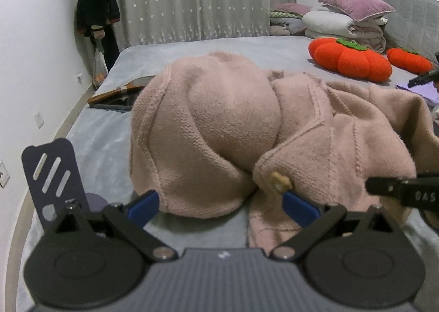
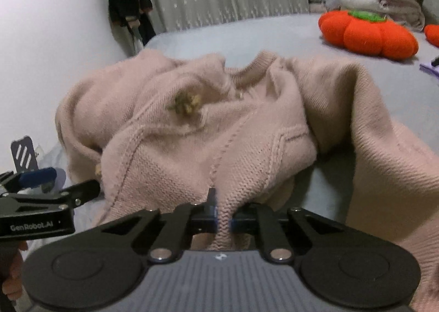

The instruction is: Fold clothes

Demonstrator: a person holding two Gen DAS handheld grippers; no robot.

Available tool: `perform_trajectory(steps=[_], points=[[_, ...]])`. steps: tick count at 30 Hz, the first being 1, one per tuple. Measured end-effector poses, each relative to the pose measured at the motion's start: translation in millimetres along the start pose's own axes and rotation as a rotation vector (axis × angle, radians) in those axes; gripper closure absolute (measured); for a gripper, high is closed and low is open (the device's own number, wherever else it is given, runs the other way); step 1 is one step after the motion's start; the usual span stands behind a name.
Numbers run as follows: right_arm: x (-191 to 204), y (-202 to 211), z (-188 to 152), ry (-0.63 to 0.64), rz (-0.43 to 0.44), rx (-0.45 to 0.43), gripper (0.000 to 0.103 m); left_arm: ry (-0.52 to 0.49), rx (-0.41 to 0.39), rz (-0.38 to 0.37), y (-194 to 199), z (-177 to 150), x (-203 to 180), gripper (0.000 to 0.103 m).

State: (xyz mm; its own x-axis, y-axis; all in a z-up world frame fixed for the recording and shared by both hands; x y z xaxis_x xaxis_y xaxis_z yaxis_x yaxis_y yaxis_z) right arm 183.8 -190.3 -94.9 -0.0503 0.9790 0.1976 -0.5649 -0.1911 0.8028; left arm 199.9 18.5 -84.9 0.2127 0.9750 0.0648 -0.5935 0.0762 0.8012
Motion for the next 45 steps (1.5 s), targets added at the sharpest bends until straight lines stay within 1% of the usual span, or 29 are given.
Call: perform_trajectory(steps=[5, 9, 12, 15, 17, 20, 22, 24, 25, 27, 29, 30, 32, 35, 38, 41, 45], points=[[-7.1, 37.1, 10.1, 0.006, -0.027, -0.109, 0.094, 0.005, -0.013, 0.002, 6.7, 1.2, 2.5, 0.003], [-23.7, 57.1, 14.5, -0.035, -0.027, -0.150, 0.094, 0.008, -0.019, -0.003, 9.6, 1.8, 3.3, 0.003], [-36.4, 64.5, 17.1, -0.055, -0.041, -0.157, 0.094, 0.008, -0.023, -0.006, 11.5, 2.6, 3.1, 0.003], [-50.7, 61.4, 17.4, -0.066, -0.066, -0.134, 0.094, 0.007, -0.024, -0.007, 10.6, 2.6, 3.7, 0.003], [-60.1, 50.5, 14.4, -0.057, -0.111, -0.102, 0.094, 0.006, -0.023, -0.005, 9.6, 2.0, 3.4, 0.003], [-72.9, 24.3, 2.7, -0.020, -0.192, -0.027, 0.094, 0.005, -0.018, -0.001, 7.4, 0.6, 4.8, 0.004], [-77.1, 8.5, -4.4, -0.006, -0.208, 0.017, 0.094, 0.005, -0.016, 0.000, 6.8, 0.4, 5.4, 0.004], [-78.6, 4.0, -8.0, 0.003, -0.214, 0.029, 0.094, 0.006, -0.017, 0.001, 7.3, -0.1, 6.5, 0.004], [-78.1, 6.2, -8.7, 0.007, -0.213, 0.023, 0.094, 0.006, -0.018, 0.001, 7.0, 0.3, 7.0, 0.004], [-75.4, 12.6, -9.6, 0.014, -0.203, 0.012, 0.089, 0.011, -0.018, 0.001, 6.7, 0.7, 8.6, 0.004], [-71.0, 21.1, -10.8, 0.023, -0.189, 0.003, 0.081, 0.021, -0.016, -0.001, 5.8, 1.9, 11.1, 0.004], [-67.7, 26.5, -11.3, 0.029, -0.180, -0.007, 0.079, 0.026, -0.016, -0.001, 5.4, 2.6, 12.3, 0.004], [-60.2, 37.2, -11.9, 0.041, -0.162, -0.028, 0.072, 0.039, -0.011, -0.006, 4.4, 3.5, 13.9, 0.007], [-40.2, 48.8, -12.7, 0.084, -0.125, -0.063, 0.065, 0.057, 0.005, -0.029, 1.6, 2.7, 13.3, 0.013], [-19.4, 50.4, -15.6, 0.141, -0.101, -0.069, 0.060, 0.057, 0.009, -0.023, -1.4, 2.8, 9.7, 0.014], [-4.4, 45.3, -16.0, 0.189, -0.097, -0.065, 0.058, 0.052, 0.008, -0.013, -2.8, 2.9, 7.7, 0.014], [4.1, 42.5, -13.4, 0.237, -0.146, -0.080, 0.057, 0.048, 0.004, 0.002, -4.2, 3.8, 7.2, 0.014]])
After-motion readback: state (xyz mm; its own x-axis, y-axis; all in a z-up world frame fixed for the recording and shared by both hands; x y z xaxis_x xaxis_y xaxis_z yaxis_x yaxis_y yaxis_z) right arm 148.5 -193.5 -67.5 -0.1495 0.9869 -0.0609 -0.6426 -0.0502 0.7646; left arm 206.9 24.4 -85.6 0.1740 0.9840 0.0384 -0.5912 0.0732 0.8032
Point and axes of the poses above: each gripper's, at about its wrist camera, not at the fingertips, and y roughly against the way its jaws point, x to its left, z to its top, the point moved 10 cm from there along -y, roughly the way its jaws point, and after that the axes turned 15 degrees about x, right-handed, at the moved point
